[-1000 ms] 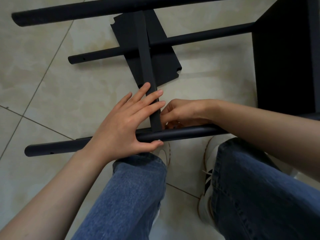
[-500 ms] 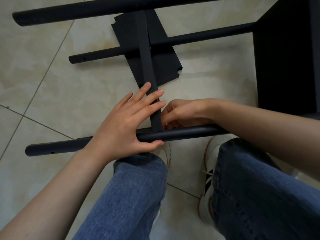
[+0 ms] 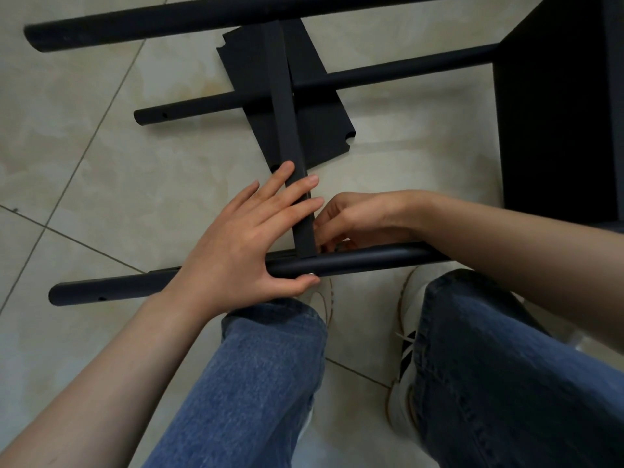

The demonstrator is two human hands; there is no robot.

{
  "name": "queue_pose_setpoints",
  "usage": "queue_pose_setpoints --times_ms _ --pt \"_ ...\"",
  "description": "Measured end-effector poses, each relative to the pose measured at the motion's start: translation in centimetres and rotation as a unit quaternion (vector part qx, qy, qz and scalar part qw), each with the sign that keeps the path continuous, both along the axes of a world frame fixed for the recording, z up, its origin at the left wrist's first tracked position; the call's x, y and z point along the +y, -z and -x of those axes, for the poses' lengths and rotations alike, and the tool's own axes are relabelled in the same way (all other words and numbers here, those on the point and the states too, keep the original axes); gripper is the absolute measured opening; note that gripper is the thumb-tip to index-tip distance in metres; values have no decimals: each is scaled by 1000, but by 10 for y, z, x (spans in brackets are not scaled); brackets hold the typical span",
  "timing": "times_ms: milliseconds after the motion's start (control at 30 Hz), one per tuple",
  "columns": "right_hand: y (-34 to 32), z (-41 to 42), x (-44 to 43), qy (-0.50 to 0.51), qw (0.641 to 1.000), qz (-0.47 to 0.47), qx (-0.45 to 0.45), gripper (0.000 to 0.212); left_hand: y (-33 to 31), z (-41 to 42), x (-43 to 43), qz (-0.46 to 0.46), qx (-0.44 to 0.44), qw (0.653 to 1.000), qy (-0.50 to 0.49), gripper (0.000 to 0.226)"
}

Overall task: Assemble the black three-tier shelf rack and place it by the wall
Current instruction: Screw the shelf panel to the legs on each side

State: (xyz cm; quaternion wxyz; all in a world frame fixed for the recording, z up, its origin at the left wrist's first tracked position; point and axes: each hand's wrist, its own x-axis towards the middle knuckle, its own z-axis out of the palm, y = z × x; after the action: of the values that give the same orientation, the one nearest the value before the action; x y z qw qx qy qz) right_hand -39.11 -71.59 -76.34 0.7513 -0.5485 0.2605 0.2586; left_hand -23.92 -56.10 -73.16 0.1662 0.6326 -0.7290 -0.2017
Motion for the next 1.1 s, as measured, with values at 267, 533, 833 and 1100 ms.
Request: queue_pose_setpoints --times_ms 267,533,833,1100 --pt "-4 -3 2 -21 999 32 28 22 1 0 0 5 8 1000 3 84" --pt "-8 4 2 6 1000 28 4 35 -1 1 1 -5 -5 1000 2 85" --pt "-45 29 2 28 980 194 -37 19 -22 9 -1 -86 -36 996 -4 80" --pt "-74 40 37 -13 918 394 -54 20 -39 26 19 -79 15 994 -74 47"
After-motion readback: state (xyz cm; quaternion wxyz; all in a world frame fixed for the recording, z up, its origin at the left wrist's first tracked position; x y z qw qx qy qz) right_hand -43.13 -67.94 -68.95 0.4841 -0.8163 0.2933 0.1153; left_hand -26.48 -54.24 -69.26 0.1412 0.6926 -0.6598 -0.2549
